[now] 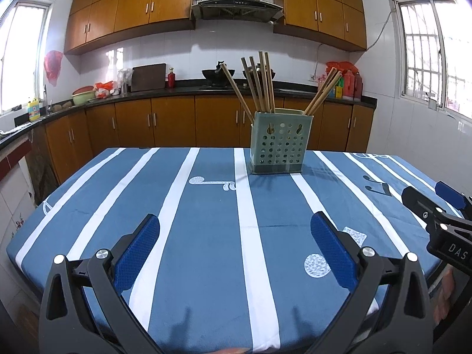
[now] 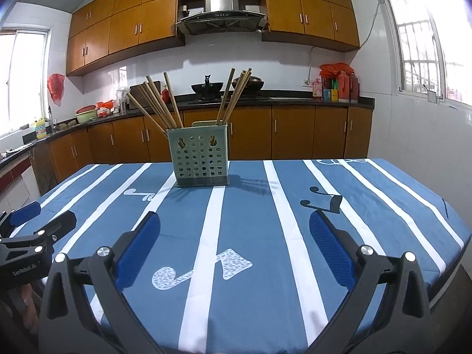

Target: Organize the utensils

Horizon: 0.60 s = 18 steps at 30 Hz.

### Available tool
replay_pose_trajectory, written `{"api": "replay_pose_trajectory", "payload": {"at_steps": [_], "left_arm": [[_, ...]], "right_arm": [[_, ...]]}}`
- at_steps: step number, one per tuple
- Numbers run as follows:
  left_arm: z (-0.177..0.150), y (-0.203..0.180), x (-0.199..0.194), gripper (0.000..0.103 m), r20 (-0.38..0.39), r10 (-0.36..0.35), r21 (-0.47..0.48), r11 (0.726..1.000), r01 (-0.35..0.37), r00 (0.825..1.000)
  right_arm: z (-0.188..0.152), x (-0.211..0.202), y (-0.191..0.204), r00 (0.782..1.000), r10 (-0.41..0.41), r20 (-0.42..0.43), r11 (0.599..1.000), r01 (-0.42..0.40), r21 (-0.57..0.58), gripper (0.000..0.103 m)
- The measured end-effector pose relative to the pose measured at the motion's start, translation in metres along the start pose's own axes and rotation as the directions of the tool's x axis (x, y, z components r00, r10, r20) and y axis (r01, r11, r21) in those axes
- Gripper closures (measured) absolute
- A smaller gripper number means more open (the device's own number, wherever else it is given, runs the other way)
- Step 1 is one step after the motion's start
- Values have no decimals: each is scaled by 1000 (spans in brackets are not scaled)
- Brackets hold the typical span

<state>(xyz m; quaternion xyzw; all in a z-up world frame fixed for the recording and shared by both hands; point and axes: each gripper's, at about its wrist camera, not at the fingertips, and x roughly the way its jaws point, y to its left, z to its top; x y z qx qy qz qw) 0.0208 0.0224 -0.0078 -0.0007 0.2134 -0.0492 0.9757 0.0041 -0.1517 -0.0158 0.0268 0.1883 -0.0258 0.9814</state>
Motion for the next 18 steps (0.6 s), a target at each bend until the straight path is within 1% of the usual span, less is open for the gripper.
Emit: {"api": "replay_pose_trajectory", "payload": {"at_steps": [18], "left_arm": [[-2, -1, 1, 2, -4, -3, 3, 1000, 3, 1000]], "right_arm": [[0, 0, 0, 1000, 2, -2, 1000, -2, 3, 4]]}}
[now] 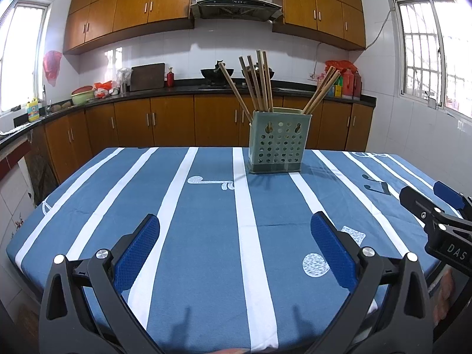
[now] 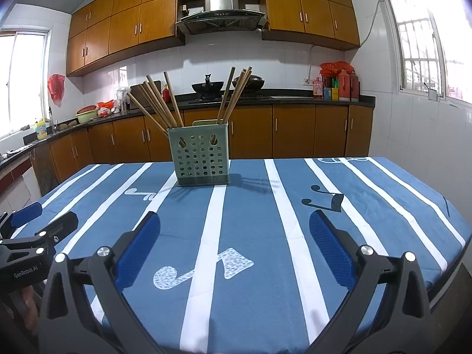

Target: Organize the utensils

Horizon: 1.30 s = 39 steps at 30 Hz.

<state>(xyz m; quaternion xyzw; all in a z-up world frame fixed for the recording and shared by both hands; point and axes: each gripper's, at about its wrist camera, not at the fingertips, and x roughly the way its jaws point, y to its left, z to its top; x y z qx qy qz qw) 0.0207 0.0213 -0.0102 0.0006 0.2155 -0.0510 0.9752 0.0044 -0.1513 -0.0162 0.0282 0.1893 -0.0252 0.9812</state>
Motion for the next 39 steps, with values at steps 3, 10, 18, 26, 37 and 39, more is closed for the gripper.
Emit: {"api": "replay_pose_trajectory", "payload": {"at_steps": [3, 10, 18, 26, 37, 39], "left_arm": [[0, 0, 0, 2, 0, 0, 0, 1000, 0, 1000], [0, -1, 1, 2, 0, -2, 4, 1000, 2, 1000], [-1, -1, 1, 2, -1, -3, 4, 1000, 3, 1000], [0, -1, 1, 2, -1, -3, 4, 1000, 3, 1000], [0, -1, 1, 2, -2, -3, 4, 1000, 3, 1000], [0, -1, 1, 2, -2, -3, 4, 1000, 3, 1000]], "right_arm": [[-1, 0, 0, 1000, 1, -1, 1000, -1, 3, 4], [-2, 1, -1, 1000, 4, -7, 1000, -4, 14, 4], [-2, 3, 0, 1000, 3, -11, 1000, -3, 16, 4], [-3, 7, 1, 1000, -2, -31, 1000, 3, 20, 4], [-3, 6, 0, 1000, -2, -30, 1000, 3, 21, 4], [-3, 6, 0, 1000, -2, -30, 1000, 3, 21, 4]]}}
